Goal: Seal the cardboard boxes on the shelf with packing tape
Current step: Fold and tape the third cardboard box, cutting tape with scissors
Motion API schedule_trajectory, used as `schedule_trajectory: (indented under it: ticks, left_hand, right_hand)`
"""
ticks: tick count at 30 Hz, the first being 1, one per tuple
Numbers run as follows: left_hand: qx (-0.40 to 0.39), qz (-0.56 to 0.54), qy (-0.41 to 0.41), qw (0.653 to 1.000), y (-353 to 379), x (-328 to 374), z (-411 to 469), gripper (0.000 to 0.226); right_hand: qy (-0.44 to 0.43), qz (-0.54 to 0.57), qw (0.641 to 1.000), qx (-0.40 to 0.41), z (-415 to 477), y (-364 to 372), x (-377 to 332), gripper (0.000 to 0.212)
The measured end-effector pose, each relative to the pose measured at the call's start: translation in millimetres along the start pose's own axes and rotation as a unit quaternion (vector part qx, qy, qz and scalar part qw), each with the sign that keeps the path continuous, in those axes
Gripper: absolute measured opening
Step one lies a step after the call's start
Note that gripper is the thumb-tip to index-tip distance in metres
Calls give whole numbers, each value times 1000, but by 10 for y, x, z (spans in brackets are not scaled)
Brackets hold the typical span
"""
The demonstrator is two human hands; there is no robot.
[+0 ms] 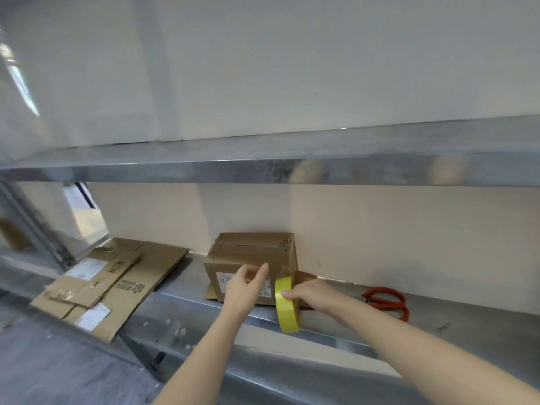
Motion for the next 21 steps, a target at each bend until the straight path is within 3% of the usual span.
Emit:
schedule_trajectory:
  ticks: [2,5,12,16,21]
  left_hand:
    - [-81,-59,-60,993,226,25,-78,36]
    - [-125,-113,-108,980,412,73,-127,38]
    - [-87,-138,-150,975,517,-12,-17,37]
    - [-76,-101,-133,983,465,-1,-7,36]
    - [-53,-48,-86,994,423,50,69,43]
  right_hand:
    - [-3,4,1000,-5,-22,-28,-2,43]
    - [3,21,1000,-3,-17,-65,10,41]
    - [18,-5,1000,9,18,-27,55,46]
    - [8,-7,1000,3,11,71,45,38]
    - [18,-33,999,-22,-4,94,59,56]
Point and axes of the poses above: each hand's wrist, its own z-axis towards the middle knuckle, its own y-axis out of the palm, x = y × z, the point moved 9 cm from there along z, towards the middle knuckle, and after that the axes turned 3 degrees about x, right-handed, at the moved point
